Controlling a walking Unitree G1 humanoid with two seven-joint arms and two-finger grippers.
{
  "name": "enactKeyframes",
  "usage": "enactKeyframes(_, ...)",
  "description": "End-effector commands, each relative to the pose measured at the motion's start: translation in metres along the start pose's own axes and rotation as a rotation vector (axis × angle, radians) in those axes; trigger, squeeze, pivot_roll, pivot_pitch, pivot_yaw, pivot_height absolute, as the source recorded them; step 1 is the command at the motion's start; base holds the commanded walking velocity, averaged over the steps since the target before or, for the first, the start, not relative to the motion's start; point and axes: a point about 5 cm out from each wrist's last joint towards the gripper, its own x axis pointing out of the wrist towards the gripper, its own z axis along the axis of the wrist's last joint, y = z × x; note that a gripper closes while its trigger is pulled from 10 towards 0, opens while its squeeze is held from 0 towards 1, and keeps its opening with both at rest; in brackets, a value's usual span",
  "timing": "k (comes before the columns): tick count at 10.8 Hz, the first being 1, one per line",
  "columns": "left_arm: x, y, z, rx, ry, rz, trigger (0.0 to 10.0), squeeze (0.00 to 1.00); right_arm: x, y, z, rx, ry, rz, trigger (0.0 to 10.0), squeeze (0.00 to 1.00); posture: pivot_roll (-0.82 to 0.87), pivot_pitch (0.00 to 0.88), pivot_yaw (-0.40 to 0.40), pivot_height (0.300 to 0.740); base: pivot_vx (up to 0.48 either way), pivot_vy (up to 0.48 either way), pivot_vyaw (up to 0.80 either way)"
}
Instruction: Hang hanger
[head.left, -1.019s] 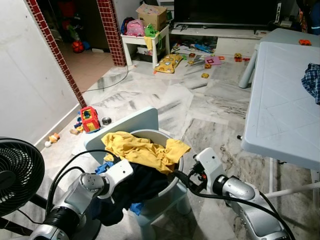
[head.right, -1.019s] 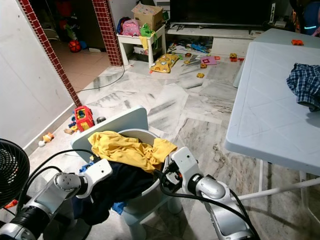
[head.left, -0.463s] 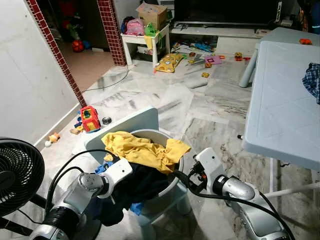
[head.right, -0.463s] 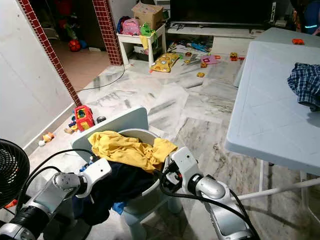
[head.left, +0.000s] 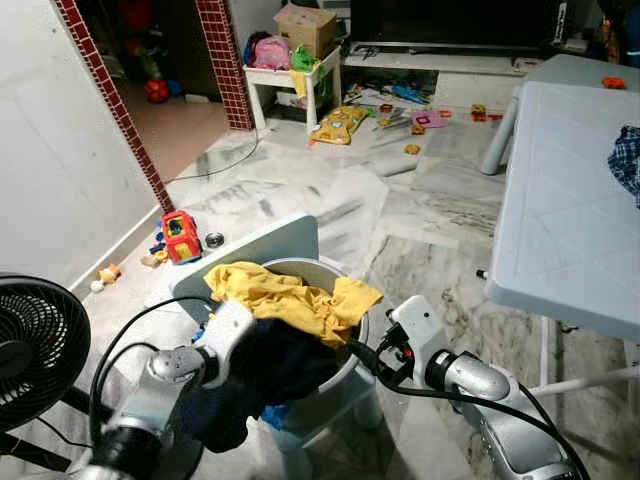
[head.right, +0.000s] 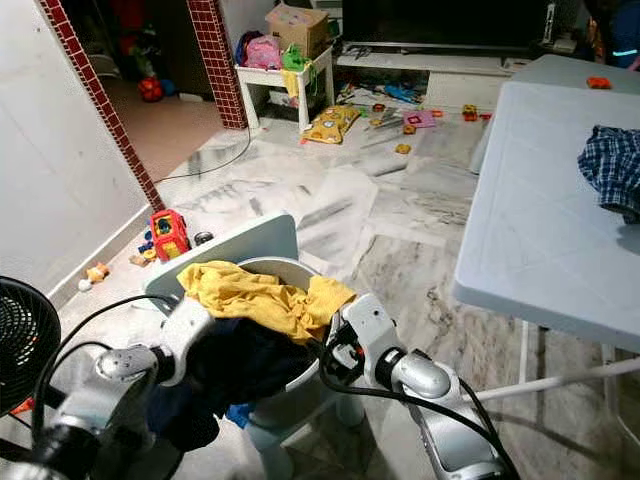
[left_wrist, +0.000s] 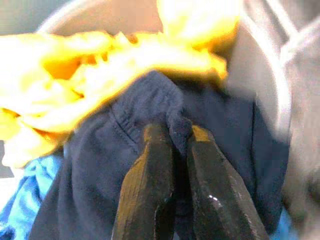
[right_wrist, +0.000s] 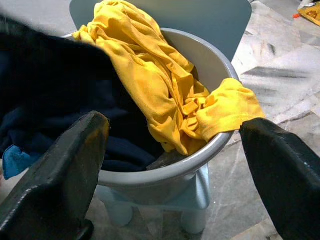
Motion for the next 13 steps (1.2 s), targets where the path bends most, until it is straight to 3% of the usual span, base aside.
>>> enactKeyframes(1,-0.006,0.008,0.012,-0.120,-0.114,0.091,0.0,0.00,0.002,0.000,0.001,-0.003,-0.010,-0.004,10.0,0.00,-0.17,0.000,0.097,0.740,0.000,0.000,0.00)
enactKeyframes(2,-0.008,0.008,0.017,-0.266,-0.201,0.141,0.0,0.00,0.003,0.000,0.002,-0.003,-0.013,-0.008,10.0,0.00,-0.16,0.000,0.087,0.740,0.000,0.000,0.00)
enactKeyframes(5,-0.022,0.007,0.034,-0.338,-0.448,0.302,0.0,0.00,0.010,-0.004,0.007,-0.016,-0.027,-0.016,10.0,0.00,-0.15,0.000,0.061,0.740,0.000,0.000,0.00)
enactKeyframes(10,-0.030,-0.016,0.046,-0.316,-0.584,0.345,0.0,0.00,0.014,-0.011,0.013,-0.032,-0.053,-0.031,10.0,0.00,-0.14,0.000,0.041,0.740,0.000,0.000,0.00)
enactKeyframes(13,-0.034,-0.012,0.070,-0.261,-0.686,0.410,0.0,0.00,0.015,-0.014,0.013,-0.032,-0.063,-0.051,10.0,0.00,-0.15,0.000,0.031,0.740,0.000,0.000,0.00)
